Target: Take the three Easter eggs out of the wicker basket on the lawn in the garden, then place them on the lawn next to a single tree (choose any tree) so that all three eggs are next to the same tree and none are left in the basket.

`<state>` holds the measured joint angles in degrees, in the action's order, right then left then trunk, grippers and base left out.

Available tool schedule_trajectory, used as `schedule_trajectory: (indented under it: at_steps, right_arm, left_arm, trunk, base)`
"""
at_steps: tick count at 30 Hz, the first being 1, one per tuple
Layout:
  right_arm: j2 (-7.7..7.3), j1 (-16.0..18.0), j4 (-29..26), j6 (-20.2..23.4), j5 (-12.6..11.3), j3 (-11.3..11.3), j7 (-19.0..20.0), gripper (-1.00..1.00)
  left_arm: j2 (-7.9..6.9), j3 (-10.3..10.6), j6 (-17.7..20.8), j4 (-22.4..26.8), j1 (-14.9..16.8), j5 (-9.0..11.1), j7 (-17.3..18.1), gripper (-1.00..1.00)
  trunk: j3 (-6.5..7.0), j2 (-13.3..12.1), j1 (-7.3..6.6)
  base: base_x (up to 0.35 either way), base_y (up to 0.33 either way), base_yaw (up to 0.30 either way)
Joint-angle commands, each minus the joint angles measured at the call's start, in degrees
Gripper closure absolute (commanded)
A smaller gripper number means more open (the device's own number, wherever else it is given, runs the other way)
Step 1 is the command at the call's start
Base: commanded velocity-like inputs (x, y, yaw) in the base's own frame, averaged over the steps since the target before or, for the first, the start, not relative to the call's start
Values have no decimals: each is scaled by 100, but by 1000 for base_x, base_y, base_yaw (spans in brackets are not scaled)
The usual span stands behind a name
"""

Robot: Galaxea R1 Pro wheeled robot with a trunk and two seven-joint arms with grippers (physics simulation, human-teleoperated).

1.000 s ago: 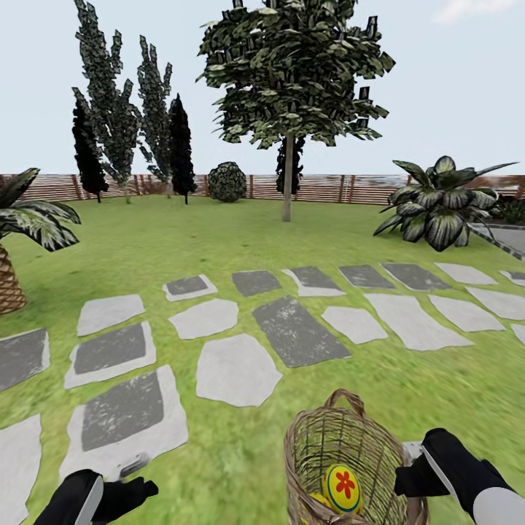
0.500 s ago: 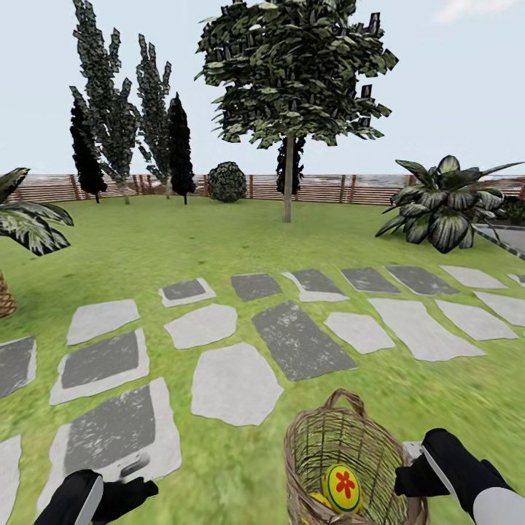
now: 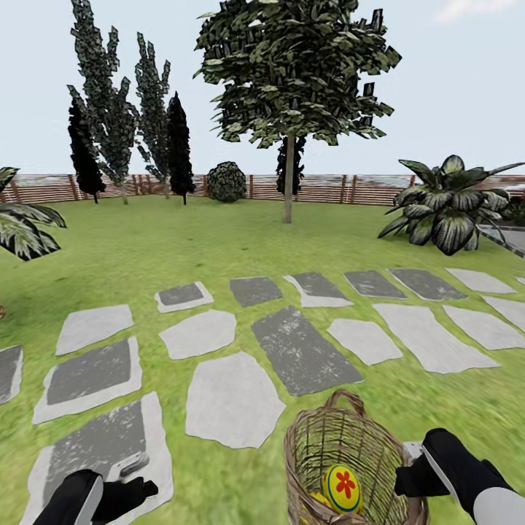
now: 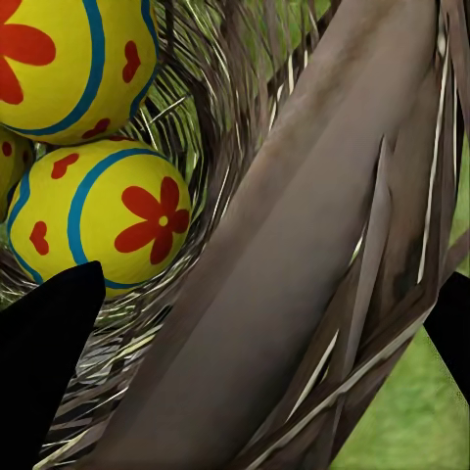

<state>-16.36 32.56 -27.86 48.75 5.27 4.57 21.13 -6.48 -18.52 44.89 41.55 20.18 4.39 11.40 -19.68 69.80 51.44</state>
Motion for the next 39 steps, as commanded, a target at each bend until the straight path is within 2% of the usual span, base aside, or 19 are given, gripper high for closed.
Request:
schedule_trajectory:
  at_steps: [1,39]
  right_arm:
    - [-7,4,-9,21,9,27,49,100]
    - [1,4,-18,21,9,27,49,100]
  left_arm:
    - [2,-13,37,5,4,44,-6,-100]
    - [-2,-20,37,11,4,44,-6,-100]
  trunk:
    - [-7,4,4]
    - [8,4,4]
  base:
    - [337,0,0]
    - [337,0,0]
